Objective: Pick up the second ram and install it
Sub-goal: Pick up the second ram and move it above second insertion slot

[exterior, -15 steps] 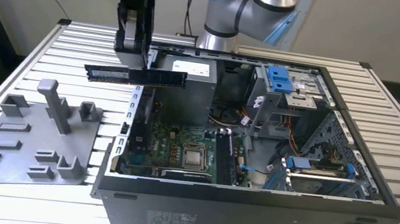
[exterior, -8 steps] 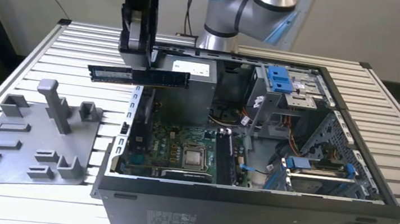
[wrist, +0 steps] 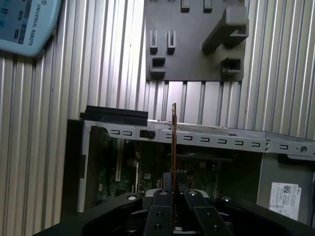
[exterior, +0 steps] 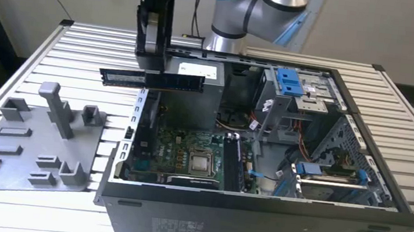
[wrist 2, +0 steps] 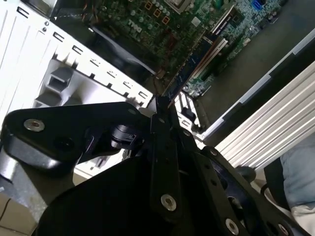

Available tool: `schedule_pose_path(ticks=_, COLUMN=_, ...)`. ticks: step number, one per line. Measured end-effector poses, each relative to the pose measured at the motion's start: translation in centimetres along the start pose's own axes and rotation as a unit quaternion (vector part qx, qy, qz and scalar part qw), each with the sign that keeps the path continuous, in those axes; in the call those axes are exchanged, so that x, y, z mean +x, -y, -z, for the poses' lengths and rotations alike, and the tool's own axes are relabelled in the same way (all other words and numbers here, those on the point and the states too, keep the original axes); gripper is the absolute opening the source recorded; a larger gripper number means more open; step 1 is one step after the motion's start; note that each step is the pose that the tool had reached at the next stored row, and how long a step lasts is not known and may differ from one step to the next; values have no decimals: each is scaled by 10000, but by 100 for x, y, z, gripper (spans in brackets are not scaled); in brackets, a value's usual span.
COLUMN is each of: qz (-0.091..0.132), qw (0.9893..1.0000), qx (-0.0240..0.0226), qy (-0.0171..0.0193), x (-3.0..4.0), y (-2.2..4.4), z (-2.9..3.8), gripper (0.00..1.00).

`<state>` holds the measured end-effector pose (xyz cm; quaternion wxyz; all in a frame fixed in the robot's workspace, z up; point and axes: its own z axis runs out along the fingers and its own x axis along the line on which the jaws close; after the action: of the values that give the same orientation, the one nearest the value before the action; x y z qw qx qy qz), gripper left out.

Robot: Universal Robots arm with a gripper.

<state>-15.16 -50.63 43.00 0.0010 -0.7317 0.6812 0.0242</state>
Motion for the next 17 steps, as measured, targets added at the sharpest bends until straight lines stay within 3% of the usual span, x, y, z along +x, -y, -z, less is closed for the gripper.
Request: schedule_pose_path(ticks=17, qz=0, qw=10000, qx=0, qy=0, x=21, y=298, z=10, gripper=14)
